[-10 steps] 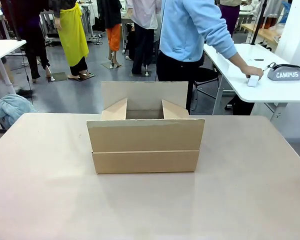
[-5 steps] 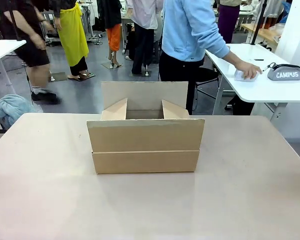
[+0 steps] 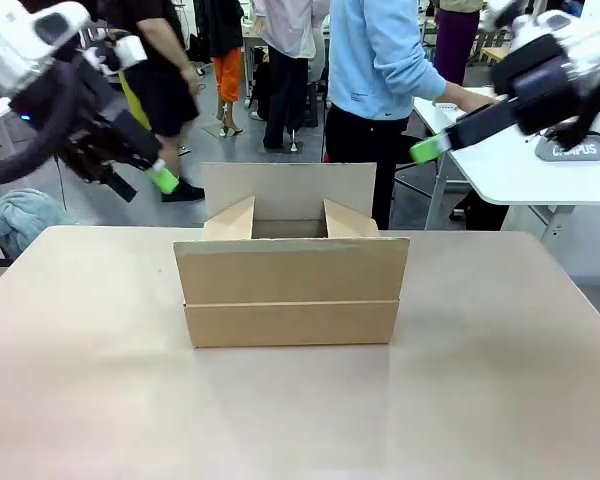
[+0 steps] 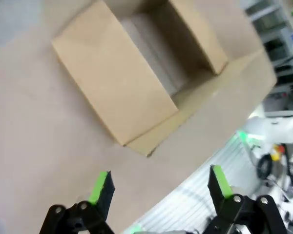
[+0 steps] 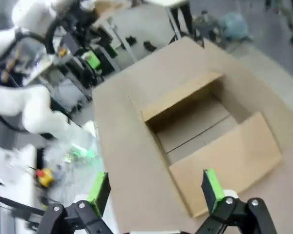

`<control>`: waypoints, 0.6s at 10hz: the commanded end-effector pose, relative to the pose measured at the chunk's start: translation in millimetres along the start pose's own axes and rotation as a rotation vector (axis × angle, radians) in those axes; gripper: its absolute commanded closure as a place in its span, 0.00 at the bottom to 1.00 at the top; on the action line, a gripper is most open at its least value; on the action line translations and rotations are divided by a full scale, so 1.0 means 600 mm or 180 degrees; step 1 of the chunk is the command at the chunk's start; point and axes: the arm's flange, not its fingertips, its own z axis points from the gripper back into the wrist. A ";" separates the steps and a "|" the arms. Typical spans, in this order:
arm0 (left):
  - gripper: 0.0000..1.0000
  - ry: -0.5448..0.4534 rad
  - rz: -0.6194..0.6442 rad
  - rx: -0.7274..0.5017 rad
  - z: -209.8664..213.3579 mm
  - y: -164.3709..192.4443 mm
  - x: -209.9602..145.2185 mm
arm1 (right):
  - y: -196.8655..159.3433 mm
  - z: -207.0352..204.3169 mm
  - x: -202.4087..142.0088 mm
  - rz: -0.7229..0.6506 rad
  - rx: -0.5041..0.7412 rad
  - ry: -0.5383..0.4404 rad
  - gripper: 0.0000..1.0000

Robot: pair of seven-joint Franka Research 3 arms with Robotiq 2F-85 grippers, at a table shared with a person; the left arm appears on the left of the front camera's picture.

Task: Pack the gift set into the box.
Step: Place both hands on the side flaps of the Package Box and spread them outward.

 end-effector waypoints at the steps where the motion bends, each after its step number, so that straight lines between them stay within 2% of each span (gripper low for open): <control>1: 0.00 -0.0020 0.0063 -0.0341 0.024 0.036 -0.019 | -0.004 0.051 -0.014 -0.0531 0.0050 -0.0101 0.00; 2: 0.00 -0.0020 0.0063 -0.0341 0.024 0.036 -0.019 | -0.004 0.051 -0.014 -0.0531 0.0050 -0.0101 0.00; 3: 0.00 0.0003 -0.0011 -0.0006 -0.006 -0.006 0.003 | -0.004 0.051 -0.014 -0.0531 0.0050 -0.0101 0.00; 4: 0.00 0.0091 0.0021 0.0261 -0.022 -0.024 0.027 | -0.009 0.011 -0.008 -0.0147 0.0019 -0.0048 0.00; 5: 0.00 0.0084 0.0190 0.0587 -0.031 -0.062 0.062 | -0.014 -0.022 0.005 0.0308 -0.0091 -0.0123 0.00; 6: 0.00 0.0005 0.0411 0.0974 -0.043 -0.103 0.097 | -0.027 -0.046 0.001 0.0633 0.0028 -0.0107 0.00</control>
